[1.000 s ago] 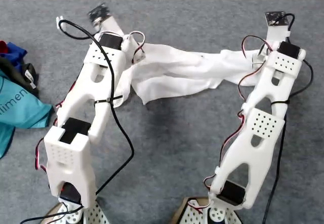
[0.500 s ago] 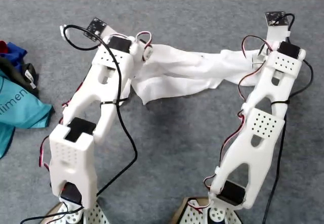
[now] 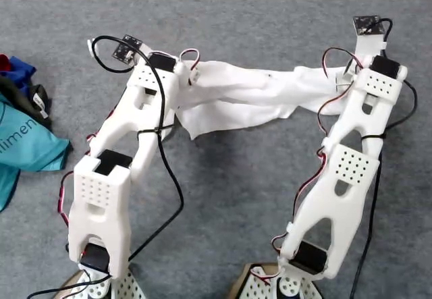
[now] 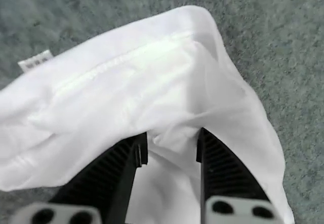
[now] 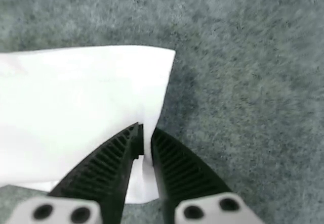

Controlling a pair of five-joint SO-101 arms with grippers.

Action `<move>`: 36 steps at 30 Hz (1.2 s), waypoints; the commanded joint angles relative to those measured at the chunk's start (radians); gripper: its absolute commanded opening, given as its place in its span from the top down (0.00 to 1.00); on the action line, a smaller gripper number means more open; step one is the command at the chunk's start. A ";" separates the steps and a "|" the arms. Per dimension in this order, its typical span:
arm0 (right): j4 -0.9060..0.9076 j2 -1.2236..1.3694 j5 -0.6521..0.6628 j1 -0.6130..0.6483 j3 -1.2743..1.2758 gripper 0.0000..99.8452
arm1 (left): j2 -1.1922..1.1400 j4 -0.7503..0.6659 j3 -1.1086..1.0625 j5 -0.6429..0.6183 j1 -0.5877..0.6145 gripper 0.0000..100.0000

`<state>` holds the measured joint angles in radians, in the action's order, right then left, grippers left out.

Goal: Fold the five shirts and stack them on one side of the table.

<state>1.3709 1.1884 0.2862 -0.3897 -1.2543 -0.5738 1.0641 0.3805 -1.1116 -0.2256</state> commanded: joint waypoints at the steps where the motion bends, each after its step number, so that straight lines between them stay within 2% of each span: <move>1: 0.000 -0.005 0.008 0.021 -0.048 1.00 | 0.004 -0.015 0.061 -0.008 0.023 0.83; 25: 0.002 -0.005 0.008 0.021 -0.047 1.00 | -0.085 -0.057 0.123 -0.008 0.014 0.83; 28: 0.002 -0.005 0.008 0.021 -0.047 1.00 | -0.085 -0.051 0.130 0.002 0.014 0.87; 32: 0.002 -0.005 0.008 0.021 -0.047 1.00 | -0.084 -0.058 0.133 0.080 0.014 0.93; 36: 0.002 -0.005 0.008 0.021 -0.047 1.00 | -0.077 -0.058 0.133 0.086 0.014 0.94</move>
<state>1.3709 1.1884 0.2862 -0.3897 -1.2543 -0.6751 1.0073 0.4618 -1.0411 -0.2148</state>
